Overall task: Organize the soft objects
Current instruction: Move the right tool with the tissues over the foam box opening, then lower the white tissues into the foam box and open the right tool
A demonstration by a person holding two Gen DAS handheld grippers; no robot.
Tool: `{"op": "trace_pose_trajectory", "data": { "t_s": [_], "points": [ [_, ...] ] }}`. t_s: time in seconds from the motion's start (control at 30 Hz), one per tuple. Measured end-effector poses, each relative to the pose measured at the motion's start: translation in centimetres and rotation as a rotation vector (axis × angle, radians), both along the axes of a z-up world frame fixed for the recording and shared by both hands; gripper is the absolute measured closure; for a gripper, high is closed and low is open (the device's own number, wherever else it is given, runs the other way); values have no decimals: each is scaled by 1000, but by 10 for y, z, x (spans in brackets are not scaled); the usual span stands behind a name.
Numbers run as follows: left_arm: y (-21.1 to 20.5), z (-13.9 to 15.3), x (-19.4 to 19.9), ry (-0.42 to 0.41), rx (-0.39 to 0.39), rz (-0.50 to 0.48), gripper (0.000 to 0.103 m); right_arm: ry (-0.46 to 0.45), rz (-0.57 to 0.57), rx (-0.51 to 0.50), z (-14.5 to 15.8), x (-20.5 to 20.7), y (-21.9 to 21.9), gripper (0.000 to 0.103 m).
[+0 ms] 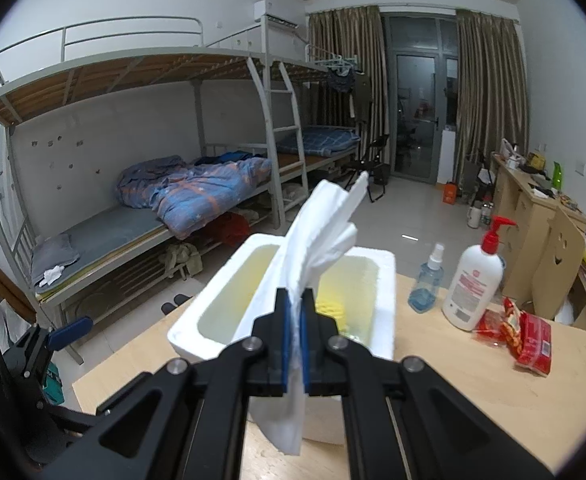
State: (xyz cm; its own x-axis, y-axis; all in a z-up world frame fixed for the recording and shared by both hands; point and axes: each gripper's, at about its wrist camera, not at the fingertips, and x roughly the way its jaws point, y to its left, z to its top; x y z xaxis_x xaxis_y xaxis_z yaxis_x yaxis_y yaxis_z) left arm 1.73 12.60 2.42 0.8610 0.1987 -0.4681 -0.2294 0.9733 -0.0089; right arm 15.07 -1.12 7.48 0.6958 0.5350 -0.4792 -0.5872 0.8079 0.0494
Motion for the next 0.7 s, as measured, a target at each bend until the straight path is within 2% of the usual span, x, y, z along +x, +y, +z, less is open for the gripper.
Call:
{"op": "trace_pose_trajectory", "data": {
  "t_s": [0.47,0.53,0.57,0.6,0.63,0.67,0.7],
  "points": [
    [11,-1,-1,-2,-23,24,2,23,-2,-15,-5,19,22,96],
    [11,-2,-1,-3,-20,29,2,23,-7,-22,-6,21,24,93],
    [12,-2,0,-3,-21,30,2,27,-5,-23,-6,22,25,89],
    [10,-3,1,-1,-21,29,2,32,-7,-26,-7,24,25,79],
    [10,-3,1,0,-21,29,2,32,-13,-30,-7,23,27,61],
    [10,-2,1,-1,-19,31,2,26,-22,-39,-7,22,27,50],
    [10,-2,1,-3,-19,31,2,12,-37,-41,-6,21,26,30]
  ]
}}
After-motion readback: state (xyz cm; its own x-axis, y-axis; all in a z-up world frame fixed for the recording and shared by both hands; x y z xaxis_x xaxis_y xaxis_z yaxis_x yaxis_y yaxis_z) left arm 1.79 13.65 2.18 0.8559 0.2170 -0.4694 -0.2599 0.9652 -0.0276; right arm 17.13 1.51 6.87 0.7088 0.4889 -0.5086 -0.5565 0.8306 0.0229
